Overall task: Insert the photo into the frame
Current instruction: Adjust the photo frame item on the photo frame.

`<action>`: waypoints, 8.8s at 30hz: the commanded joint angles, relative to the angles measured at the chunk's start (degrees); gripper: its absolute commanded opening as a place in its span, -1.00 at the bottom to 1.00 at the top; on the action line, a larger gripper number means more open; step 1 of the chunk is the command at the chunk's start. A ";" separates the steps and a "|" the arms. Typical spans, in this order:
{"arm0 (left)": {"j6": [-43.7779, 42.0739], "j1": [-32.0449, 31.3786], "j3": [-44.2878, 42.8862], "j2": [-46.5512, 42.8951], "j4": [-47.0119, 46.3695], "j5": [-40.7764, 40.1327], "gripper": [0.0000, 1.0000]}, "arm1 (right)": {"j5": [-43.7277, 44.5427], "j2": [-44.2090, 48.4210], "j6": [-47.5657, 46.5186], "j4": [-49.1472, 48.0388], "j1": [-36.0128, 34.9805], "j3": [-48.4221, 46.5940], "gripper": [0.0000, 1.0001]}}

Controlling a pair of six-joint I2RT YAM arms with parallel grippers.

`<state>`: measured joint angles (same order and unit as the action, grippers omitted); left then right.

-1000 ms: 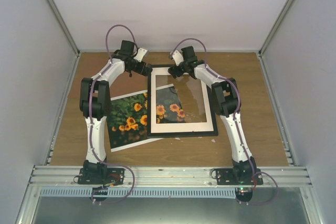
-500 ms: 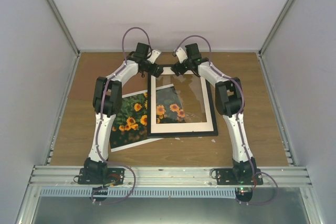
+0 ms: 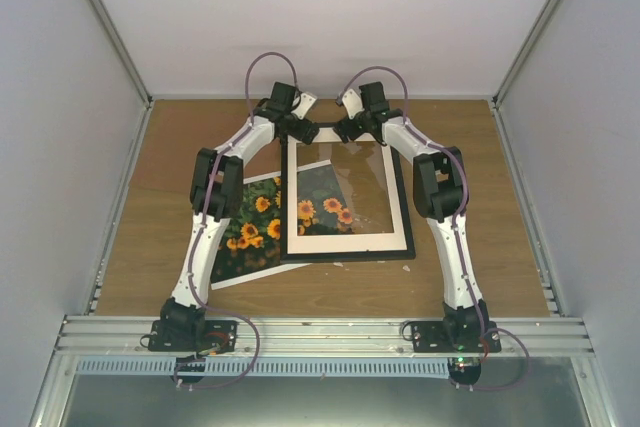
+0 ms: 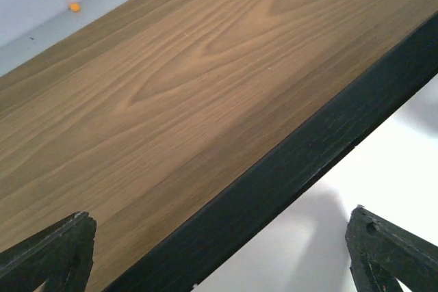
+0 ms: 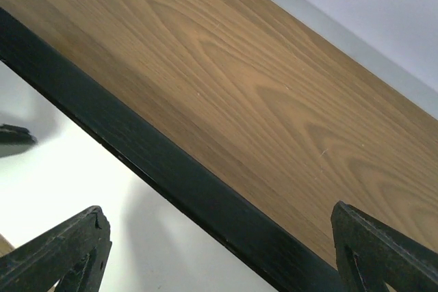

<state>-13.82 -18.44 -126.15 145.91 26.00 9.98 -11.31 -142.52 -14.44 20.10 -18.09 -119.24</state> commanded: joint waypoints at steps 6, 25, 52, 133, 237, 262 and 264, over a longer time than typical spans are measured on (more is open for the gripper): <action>-2.41 -2.36 -3.04 3.01 -1.87 -1.27 0.98 | 0.10 -2.37 -0.76 -0.02 -0.44 0.94 0.74; -1.69 -2.17 9.62 -3.68 1.22 0.43 0.98 | -2.43 1.78 -0.75 0.26 -0.55 7.45 0.73; -1.18 -1.58 -1.20 1.73 -0.44 -2.48 0.98 | -1.90 -3.47 1.60 -1.00 -1.13 1.40 0.73; -7.14 -3.90 0.63 4.47 10.21 -4.27 0.87 | -4.90 1.09 5.61 -0.63 -1.09 2.67 0.74; -4.87 6.53 9.83 -12.99 9.51 20.72 0.82 | -2.62 21.22 6.22 13.73 13.43 33.07 -0.37; -3.09 6.53 30.43 -26.09 6.39 21.07 0.65 | -12.45 12.85 -18.51 12.53 12.07 25.97 -0.88; -2.97 6.51 29.97 -25.59 7.09 20.66 0.61 | -13.58 12.64 -19.94 12.72 11.06 25.72 -0.89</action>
<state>-17.30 -12.21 -96.73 121.82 34.06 31.00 -20.34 -126.48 -24.45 31.44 -3.66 -95.13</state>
